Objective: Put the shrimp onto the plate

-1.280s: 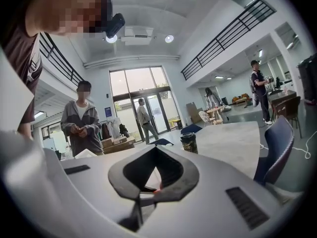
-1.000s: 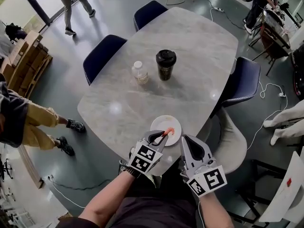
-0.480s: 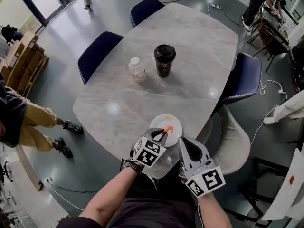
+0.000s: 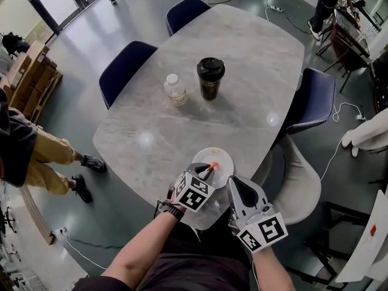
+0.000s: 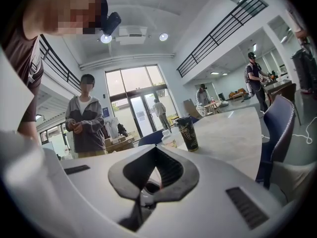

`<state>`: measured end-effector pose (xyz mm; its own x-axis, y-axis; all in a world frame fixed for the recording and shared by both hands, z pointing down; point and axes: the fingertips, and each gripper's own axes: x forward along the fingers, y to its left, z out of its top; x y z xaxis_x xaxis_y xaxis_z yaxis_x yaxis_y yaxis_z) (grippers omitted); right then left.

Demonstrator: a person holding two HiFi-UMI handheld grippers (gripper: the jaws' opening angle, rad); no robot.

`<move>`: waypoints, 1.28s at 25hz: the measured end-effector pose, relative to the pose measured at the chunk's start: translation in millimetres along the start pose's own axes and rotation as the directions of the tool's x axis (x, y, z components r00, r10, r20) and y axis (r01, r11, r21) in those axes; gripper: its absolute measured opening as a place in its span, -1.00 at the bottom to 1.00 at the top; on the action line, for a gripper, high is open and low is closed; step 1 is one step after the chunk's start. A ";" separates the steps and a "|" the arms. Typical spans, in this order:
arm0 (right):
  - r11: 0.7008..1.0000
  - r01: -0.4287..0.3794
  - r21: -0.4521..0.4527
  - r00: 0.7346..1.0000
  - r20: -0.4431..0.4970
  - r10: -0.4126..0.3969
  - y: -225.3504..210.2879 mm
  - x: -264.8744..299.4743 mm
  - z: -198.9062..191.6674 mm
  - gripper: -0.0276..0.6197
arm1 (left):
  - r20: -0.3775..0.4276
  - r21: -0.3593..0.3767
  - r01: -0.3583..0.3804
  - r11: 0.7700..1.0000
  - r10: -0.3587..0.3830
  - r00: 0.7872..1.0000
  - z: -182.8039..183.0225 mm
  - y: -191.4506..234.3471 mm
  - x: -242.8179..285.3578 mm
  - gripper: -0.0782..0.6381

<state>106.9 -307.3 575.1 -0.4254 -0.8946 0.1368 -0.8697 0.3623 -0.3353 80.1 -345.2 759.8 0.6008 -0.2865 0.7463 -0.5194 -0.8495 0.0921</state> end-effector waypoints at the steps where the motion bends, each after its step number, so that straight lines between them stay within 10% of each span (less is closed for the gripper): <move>1: 1.000 -0.001 0.001 1.000 0.000 0.001 -0.2 -0.1 0.0 -0.91 | -0.002 0.001 0.001 1.000 -0.001 1.000 -0.1 -0.3 0.3 -0.63; 17: 1.000 0.009 0.012 0.999 -0.038 -0.008 13.2 3.7 25.8 -0.91 | 0.192 -0.072 0.006 0.997 0.008 0.981 47.9 -3.1 -74.8 -0.63; 32: 0.995 -0.044 -0.094 0.999 -0.013 0.043 85.1 -3.3 122.2 -0.91 | 0.564 -0.095 -0.044 0.995 0.090 0.821 159.9 -26.3 -272.5 -0.76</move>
<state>64.9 -305.4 432.2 -0.4656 -0.8748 0.1340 -0.8698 0.4244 -0.2516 27.2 -315.6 448.6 0.7893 -0.5613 0.2490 -0.6004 -0.7904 0.1214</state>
